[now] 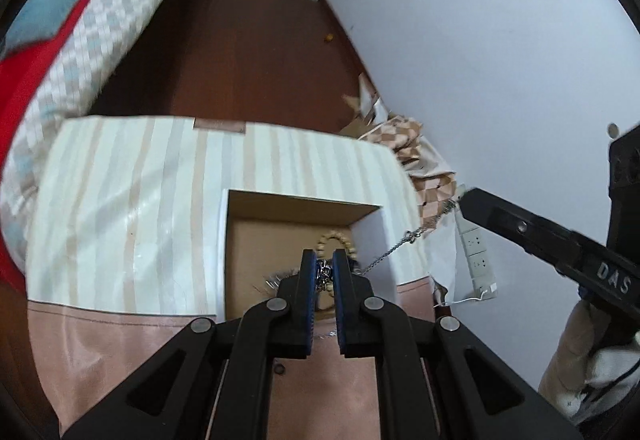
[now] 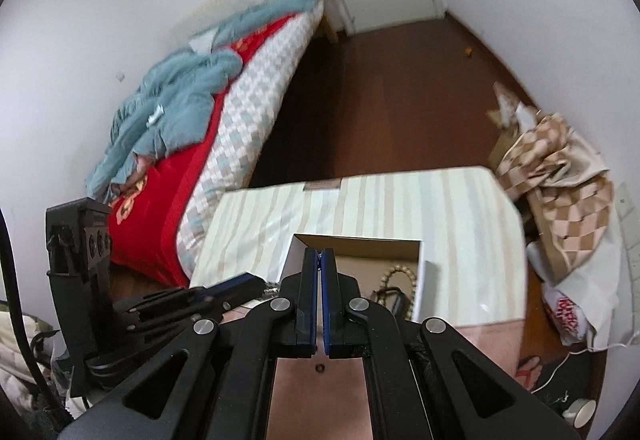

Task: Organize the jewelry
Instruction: 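Carry both chains into the white box and release them, then withdraw both tools from the box toward the black rings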

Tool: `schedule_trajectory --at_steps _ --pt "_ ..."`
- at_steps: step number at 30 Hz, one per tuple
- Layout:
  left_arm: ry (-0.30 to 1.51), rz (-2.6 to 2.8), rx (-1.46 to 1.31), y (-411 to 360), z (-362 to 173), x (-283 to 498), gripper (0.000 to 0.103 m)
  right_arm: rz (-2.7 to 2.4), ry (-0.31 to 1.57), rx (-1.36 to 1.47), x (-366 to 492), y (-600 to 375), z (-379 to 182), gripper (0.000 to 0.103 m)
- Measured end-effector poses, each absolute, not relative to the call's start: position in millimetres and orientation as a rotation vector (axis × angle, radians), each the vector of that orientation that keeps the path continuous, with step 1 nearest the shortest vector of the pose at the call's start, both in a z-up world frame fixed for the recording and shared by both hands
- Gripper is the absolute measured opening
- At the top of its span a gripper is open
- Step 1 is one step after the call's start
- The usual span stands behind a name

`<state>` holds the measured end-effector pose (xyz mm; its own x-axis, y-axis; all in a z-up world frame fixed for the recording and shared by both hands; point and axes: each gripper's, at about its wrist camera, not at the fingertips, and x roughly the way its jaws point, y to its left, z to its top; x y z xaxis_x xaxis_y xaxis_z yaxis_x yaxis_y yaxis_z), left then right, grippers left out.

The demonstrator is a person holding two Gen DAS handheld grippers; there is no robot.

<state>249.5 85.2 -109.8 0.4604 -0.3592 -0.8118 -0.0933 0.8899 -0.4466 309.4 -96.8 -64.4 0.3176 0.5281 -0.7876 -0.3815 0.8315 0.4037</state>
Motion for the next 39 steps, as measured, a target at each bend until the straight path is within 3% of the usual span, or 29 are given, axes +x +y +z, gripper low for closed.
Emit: schedule_trajectory --at_steps 9,12,13,14,16,19,20,22,23,25,28,39 --pt "1.216 -0.060 -0.500 97.0 -146.7 266.9 0.007 0.672 1.333 0.165 364.7 -54.7 -149.4 0.002" --pt "1.213 -0.019 -0.437 94.0 -147.2 265.5 0.013 0.667 1.401 0.186 372.8 -56.5 -170.7 0.004" --pt "1.209 -0.010 -0.423 93.5 -146.6 265.5 0.022 0.657 1.411 0.184 373.9 -59.2 -175.1 0.010" --pt "1.206 0.020 -0.384 91.7 -145.9 263.7 0.043 0.639 1.414 0.184 373.4 -63.5 -178.3 0.017" --pt "1.188 0.042 -0.351 91.9 -144.6 262.4 0.071 0.608 1.400 0.164 371.2 -68.3 -179.3 0.050" --pt "1.161 0.102 -0.266 90.3 -146.1 255.5 0.075 0.536 1.355 0.093 360.0 -78.9 -176.2 0.056" --pt "1.162 0.119 -0.244 89.1 -148.0 253.3 0.082 0.504 1.327 0.057 353.8 -82.3 -173.9 0.058" --pt "1.165 0.145 -0.204 86.7 -153.0 247.5 0.090 0.415 1.281 -0.035 342.5 -85.6 -173.2 0.078" --pt "1.164 0.162 -0.186 85.3 -156.4 243.3 0.093 0.382 1.264 -0.074 334.1 -87.0 -174.3 0.083" --pt "1.151 0.184 -0.155 82.1 -159.8 234.7 0.093 0.320 1.245 -0.137 321.4 -89.6 -178.3 0.094" --pt "1.135 0.208 -0.128 78.1 -161.5 223.1 0.101 0.253 1.232 -0.192 302.5 -93.5 -188.0 0.100" --pt "1.077 0.242 -0.113 73.4 -134.6 188.1 0.101 0.202 1.178 -0.151 260.0 -106.9 -172.9 0.100"
